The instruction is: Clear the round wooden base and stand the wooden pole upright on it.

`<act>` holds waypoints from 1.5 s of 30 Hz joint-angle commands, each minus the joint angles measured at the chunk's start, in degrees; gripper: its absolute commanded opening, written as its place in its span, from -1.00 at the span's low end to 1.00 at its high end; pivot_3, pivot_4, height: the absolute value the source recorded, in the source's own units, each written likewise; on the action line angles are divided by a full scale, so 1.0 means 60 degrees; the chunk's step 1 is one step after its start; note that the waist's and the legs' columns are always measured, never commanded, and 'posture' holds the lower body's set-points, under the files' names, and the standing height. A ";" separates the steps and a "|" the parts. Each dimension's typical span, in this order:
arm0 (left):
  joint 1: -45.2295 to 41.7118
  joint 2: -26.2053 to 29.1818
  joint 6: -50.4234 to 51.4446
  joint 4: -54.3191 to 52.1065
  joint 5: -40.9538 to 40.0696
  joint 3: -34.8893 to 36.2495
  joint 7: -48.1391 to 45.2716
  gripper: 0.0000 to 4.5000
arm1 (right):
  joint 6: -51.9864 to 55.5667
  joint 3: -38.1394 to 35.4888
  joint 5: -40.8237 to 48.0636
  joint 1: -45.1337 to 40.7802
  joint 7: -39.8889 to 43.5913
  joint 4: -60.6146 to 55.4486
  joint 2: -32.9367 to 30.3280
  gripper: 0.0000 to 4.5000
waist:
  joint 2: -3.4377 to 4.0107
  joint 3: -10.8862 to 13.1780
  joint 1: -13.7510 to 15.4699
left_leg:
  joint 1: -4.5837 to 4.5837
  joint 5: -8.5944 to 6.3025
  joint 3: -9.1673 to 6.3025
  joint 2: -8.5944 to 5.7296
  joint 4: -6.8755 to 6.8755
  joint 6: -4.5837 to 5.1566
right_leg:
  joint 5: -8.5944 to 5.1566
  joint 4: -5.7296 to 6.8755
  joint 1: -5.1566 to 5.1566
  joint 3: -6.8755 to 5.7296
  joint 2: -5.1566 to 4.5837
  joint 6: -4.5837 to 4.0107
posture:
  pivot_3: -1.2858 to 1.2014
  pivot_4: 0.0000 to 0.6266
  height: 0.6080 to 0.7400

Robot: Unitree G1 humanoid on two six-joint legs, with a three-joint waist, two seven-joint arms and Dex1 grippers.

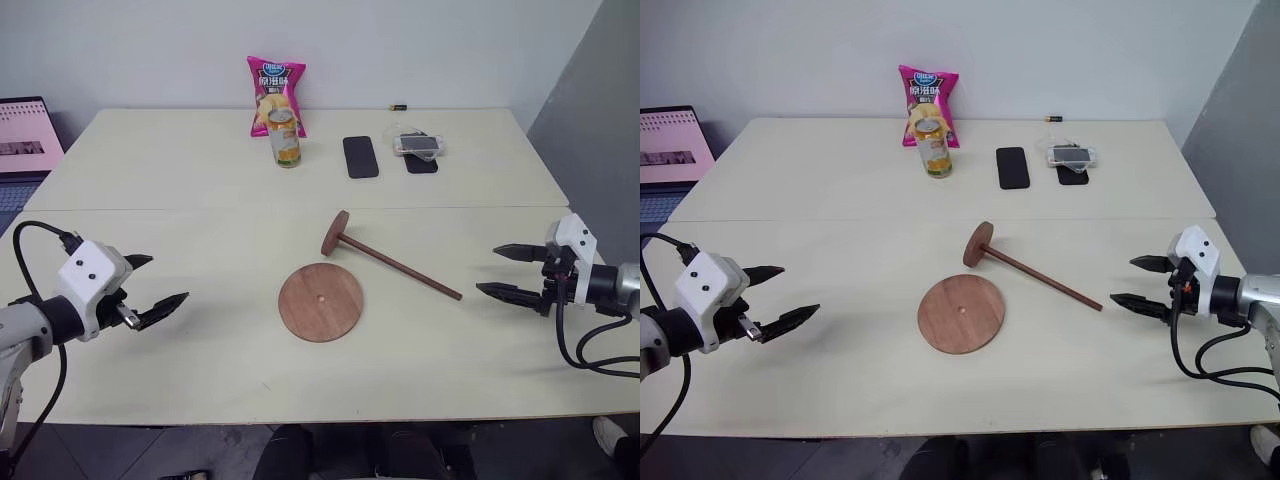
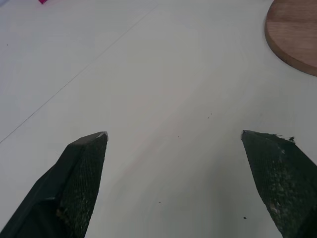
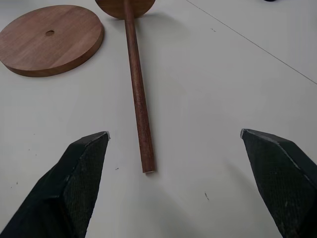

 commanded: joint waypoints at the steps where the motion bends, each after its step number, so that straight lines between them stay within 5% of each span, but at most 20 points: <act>1: -0.0108 0.0057 0.0070 -0.0381 -0.0367 0.0214 -0.0161 1.00 | -0.0110 -0.0331 0.0090 -0.0007 0.0076 -0.0303 -0.0182 0.99 | 0.0000 0.0000 0.0000 | 0.0000 0.0000 0.0000 0.0000 0.0000 0.0000 | 0.0000 0.0000 0.0000 0.0000 0.0000 0.0000 | 0.03 -0.52 1.00; 17: 0.0429 0.0013 -0.0130 -0.1459 -0.0622 0.0688 -0.0483 1.00 | 0.0536 0.0047 0.0423 -0.0534 0.0005 -0.0965 0.0020 0.99 | 0.0000 0.0000 -0.0004 | 0.0000 0.0000 0.0001 0.0002 0.0002 0.0000 | 0.0001 0.0001 0.0000 0.0001 0.0001 -0.0002 | 0.03 -0.52 1.00; 27: 0.0124 -0.0108 0.0452 -0.3305 -0.1196 -0.0933 -0.0322 1.00 | 0.3692 0.2868 -0.0406 -0.3174 -0.1879 -0.2233 0.1113 0.99 | -0.0005 -0.0003 -0.0004 | 0.0007 0.0000 0.0001 0.0027 0.0002 -0.0003 | 0.0009 0.0002 0.0002 0.0003 0.0029 -0.0016 | 0.03 -0.52 1.00; 32: -0.0384 -0.0218 0.0447 -0.3672 -0.1102 -0.1882 -0.0238 1.00 | 0.5480 0.3855 -0.0797 -0.4918 -0.2898 -0.1309 0.2436 0.99 | -0.0007 -0.0005 -0.0018 | 0.0001 0.0000 -0.0001 0.0031 0.0004 -0.0003 | 0.0021 0.0002 -0.0005 0.0004 0.0036 -0.0032 | 0.03 -0.52 1.00; 45: -0.1281 -0.0749 0.0018 -0.3497 -0.0487 -0.3438 0.0077 1.00 | 0.4993 0.6612 -0.2552 -0.7944 -0.2324 0.2843 0.4274 0.99 | -0.0011 -0.0008 -0.0054 | -0.0007 -0.0001 -0.0004 0.0045 0.0007 -0.0001 | 0.0033 0.0005 -0.0016 0.0000 0.0056 -0.0050 | 0.03 -0.52 1.00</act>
